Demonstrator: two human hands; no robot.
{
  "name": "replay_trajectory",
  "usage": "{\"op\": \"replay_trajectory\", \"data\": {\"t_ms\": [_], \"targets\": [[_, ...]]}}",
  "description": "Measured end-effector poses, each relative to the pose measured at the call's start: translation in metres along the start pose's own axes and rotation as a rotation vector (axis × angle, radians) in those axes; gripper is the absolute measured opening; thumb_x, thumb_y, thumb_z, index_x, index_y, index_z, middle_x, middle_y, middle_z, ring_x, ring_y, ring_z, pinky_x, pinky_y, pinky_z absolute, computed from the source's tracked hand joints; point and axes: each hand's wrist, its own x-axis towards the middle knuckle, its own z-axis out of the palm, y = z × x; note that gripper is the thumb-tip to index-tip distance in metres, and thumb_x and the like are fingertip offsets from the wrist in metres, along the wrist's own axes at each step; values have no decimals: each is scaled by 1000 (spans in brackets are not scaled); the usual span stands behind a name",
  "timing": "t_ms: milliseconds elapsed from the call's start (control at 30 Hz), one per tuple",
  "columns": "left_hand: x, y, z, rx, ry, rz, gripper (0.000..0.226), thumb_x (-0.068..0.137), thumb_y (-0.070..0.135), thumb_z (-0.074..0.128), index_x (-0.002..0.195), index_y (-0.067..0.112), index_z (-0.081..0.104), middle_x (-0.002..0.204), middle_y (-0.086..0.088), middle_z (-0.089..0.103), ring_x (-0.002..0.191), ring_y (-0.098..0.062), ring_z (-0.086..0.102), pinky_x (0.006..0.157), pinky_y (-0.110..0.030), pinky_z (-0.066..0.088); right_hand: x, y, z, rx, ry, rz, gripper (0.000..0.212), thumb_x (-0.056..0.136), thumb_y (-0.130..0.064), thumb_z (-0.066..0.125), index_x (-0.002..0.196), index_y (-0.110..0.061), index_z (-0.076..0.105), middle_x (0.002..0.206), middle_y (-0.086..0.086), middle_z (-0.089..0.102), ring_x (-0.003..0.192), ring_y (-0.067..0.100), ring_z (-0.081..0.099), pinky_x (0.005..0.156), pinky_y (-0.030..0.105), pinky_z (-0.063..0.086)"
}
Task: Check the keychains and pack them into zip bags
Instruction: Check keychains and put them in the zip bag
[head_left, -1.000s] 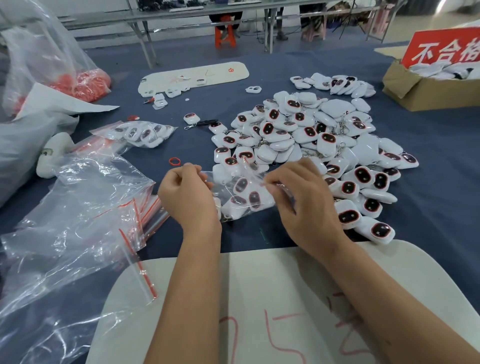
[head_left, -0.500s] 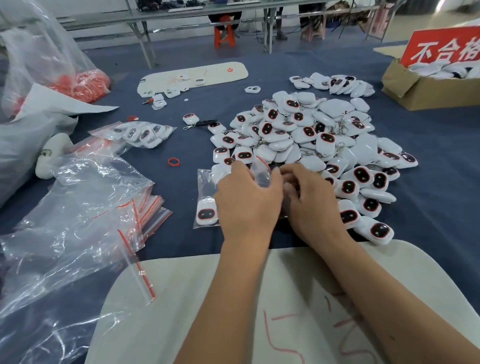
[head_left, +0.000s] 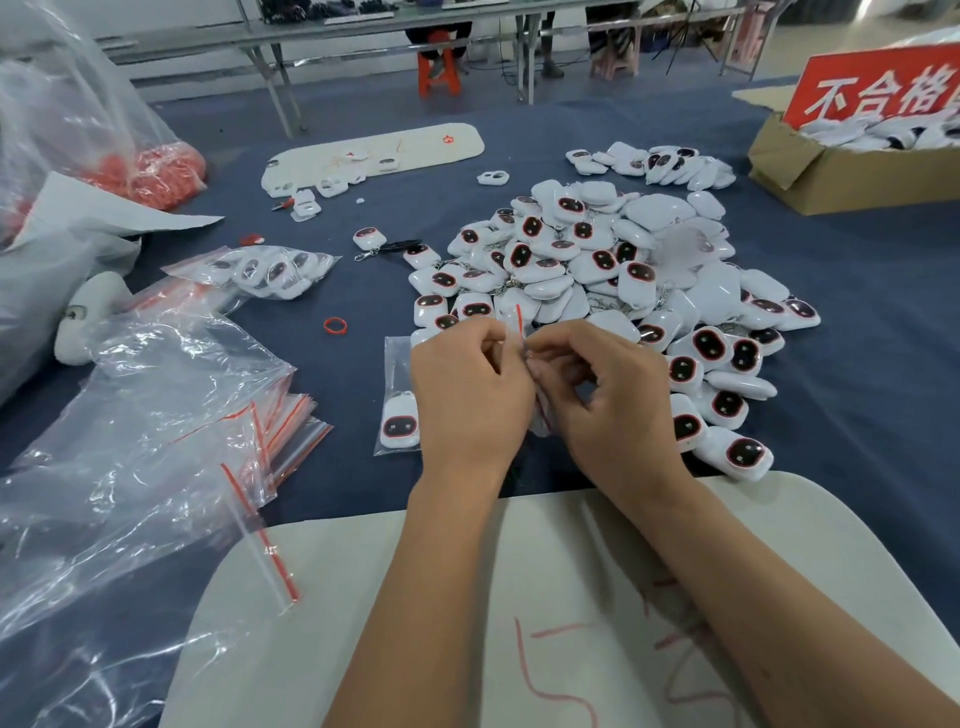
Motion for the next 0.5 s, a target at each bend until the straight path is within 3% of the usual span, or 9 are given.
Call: {"op": "replay_trajectory", "data": {"t_ms": [133, 267, 367, 433, 500], "targets": [[0, 1, -3, -110, 20, 80, 9, 91, 21, 74, 83, 19, 70, 64, 7, 67, 62, -14, 65, 64, -31, 55, 0, 4, -1, 49, -113, 56, 19, 83, 9, 64, 92, -6, 71, 76, -2, 72, 69, 8, 68, 67, 27, 57], [-3, 3, -3, -184, -34, 140, 12, 83, 16, 76, 93, 21, 70, 64, 8, 64, 54, -12, 61, 58, -18, 49, -2, 6, 5, 13, -181, 115, 18, 81, -1, 51, 75, -16, 59, 61, -8, 55, 55, 22, 53, 52, 42, 43], [-5, 5, 0, -240, -41, 108, 9, 82, 14, 78, 88, 17, 72, 65, 6, 64, 52, -11, 58, 55, -19, 49, -1, 10, 3, -43, -263, 168, 19, 83, -6, 51, 73, -8, 67, 62, -7, 62, 57, 13, 56, 57, 38, 45], [-6, 4, 1, -236, -21, 106, 7, 83, 13, 76, 84, 17, 71, 65, 4, 63, 55, -14, 59, 55, -22, 49, 0, 12, -1, -5, -446, 167, 21, 88, -5, 51, 84, -3, 72, 79, 4, 74, 76, 22, 70, 70, 46, 53], [-5, 2, -1, -244, 15, 109, 6, 84, 12, 75, 82, 16, 71, 64, 3, 63, 57, -18, 60, 55, -27, 51, 2, 13, -3, 58, -559, 165, 18, 94, 5, 55, 100, 3, 72, 96, 12, 73, 90, 28, 69, 81, 49, 52]]}}
